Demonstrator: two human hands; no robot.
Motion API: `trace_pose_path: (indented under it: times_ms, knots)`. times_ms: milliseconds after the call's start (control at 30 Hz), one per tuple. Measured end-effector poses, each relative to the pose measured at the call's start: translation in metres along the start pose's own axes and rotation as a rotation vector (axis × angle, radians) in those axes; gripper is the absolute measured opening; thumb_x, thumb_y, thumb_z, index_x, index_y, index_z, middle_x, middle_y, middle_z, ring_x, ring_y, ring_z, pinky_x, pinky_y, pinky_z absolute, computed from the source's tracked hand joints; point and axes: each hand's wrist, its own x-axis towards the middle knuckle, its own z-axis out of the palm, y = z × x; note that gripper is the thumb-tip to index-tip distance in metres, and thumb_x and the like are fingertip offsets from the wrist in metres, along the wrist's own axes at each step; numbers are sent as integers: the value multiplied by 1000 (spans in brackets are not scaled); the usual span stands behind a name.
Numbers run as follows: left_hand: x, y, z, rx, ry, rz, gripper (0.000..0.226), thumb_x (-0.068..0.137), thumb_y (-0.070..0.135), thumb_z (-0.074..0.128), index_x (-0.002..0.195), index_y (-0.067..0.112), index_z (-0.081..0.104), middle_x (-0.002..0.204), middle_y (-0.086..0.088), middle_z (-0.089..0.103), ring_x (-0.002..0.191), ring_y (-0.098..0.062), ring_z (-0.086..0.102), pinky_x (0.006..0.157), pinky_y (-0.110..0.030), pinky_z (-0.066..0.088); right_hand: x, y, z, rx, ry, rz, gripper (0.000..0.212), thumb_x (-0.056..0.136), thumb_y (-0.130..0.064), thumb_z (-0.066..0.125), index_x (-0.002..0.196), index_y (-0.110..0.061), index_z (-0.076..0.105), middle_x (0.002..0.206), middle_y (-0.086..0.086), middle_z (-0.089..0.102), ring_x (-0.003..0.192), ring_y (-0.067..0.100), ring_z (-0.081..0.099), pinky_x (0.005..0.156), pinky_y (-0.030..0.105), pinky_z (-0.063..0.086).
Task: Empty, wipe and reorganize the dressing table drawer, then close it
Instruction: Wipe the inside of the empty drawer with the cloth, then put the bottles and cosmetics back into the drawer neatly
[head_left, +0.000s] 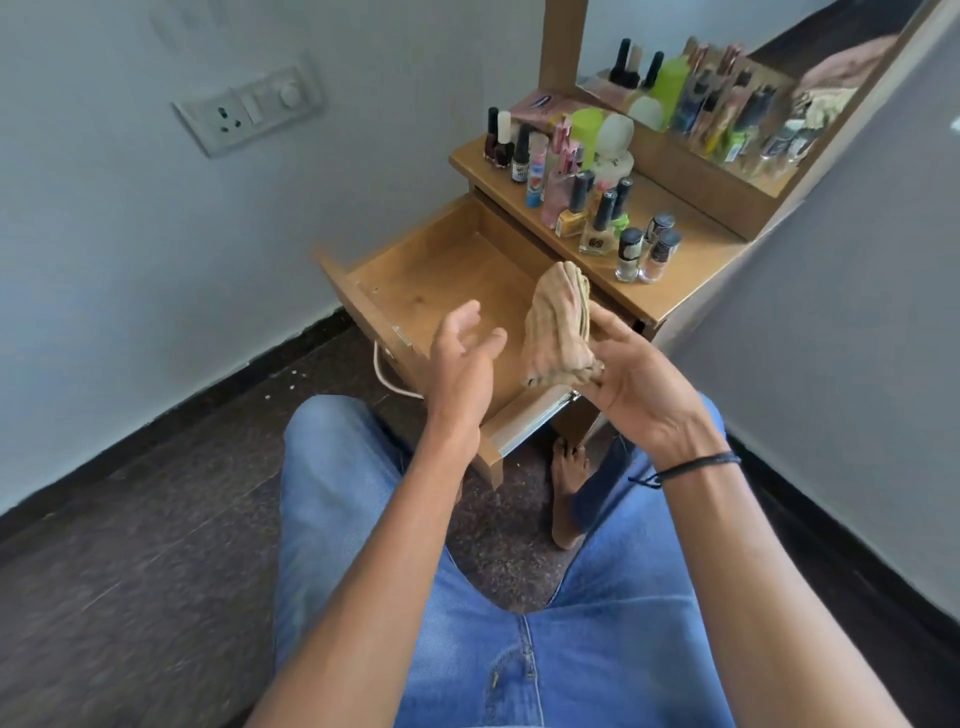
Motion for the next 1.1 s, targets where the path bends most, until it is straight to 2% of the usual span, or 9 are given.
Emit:
trace_pose_path:
  times_ms: [233, 333, 433, 500, 600, 733, 833, 933, 1100]
  knots:
    - [0, -5, 12, 79, -106, 16, 34, 96, 18, 64, 128, 28, 61, 114, 15, 67, 109, 1, 61, 101, -28, 47, -27, -7, -6, 153, 24, -90, 41, 96, -25, 66, 136, -19, 63, 131, 10, 66, 110, 22, 67, 112, 48, 43]
    - [3, -14, 18, 514, -79, 239, 35, 95, 20, 65, 129, 27, 60, 119, 12, 63, 114, -10, 56, 92, -30, 46, -32, -13, -6, 84, 35, -102, 60, 88, -17, 70, 145, -11, 51, 139, 17, 60, 119, 30, 62, 106, 49, 49]
    - [2, -34, 20, 1014, -101, 377, 36, 99, 27, 59, 134, 25, 57, 131, 5, 60, 120, -18, 49, 85, -29, 39, -38, -25, -11, -34, 91, -118, 59, 82, -6, 71, 139, -7, 54, 131, 17, 64, 113, 29, 65, 96, 48, 55]
    - [5, -44, 20, 1181, -141, 404, 34, 101, 31, 53, 134, 26, 58, 134, 5, 60, 119, -17, 50, 85, -32, 44, -44, -38, -20, -138, 165, -159, 57, 77, -4, 72, 132, -7, 57, 126, 15, 68, 110, 29, 67, 92, 48, 57]
    - [9, -48, 22, 1248, -170, 437, 32, 104, 33, 45, 132, 26, 59, 132, 8, 61, 116, -15, 53, 84, -33, 47, -51, -63, -35, -283, 320, -266, 44, 76, -2, 68, 119, -13, 65, 120, 15, 72, 104, 30, 70, 87, 50, 58]
    - [9, -52, 21, 1266, -151, 452, 35, 104, 36, 37, 129, 27, 60, 128, 9, 62, 111, -13, 54, 81, -33, 48, -53, -99, -50, -507, 560, -431, 33, 76, -4, 69, 103, -24, 68, 97, 5, 76, 86, 19, 74, 66, 32, 59]
    - [10, -53, 21, 1261, -139, 436, 38, 104, 43, 35, 131, 28, 57, 128, 10, 62, 111, -13, 54, 80, -34, 47, -37, -114, -58, -750, 703, -520, 31, 75, -19, 75, 104, -29, 67, 103, 8, 72, 90, 21, 71, 71, 37, 58]
    - [10, -53, 22, 1284, -126, 417, 41, 104, 47, 35, 133, 27, 55, 128, 9, 63, 113, -15, 53, 81, -35, 47, -11, -122, -58, -1027, 810, -580, 32, 76, -31, 72, 108, -33, 67, 104, -8, 69, 97, 17, 68, 79, 33, 54]
    - [10, -51, 23, 1295, -106, 397, 45, 103, 50, 34, 136, 25, 52, 129, 5, 63, 115, -17, 53, 83, -36, 48, 31, -130, -61, -1529, 852, -688, 35, 80, -23, 66, 115, -22, 67, 120, 0, 66, 105, 27, 61, 83, 33, 46]
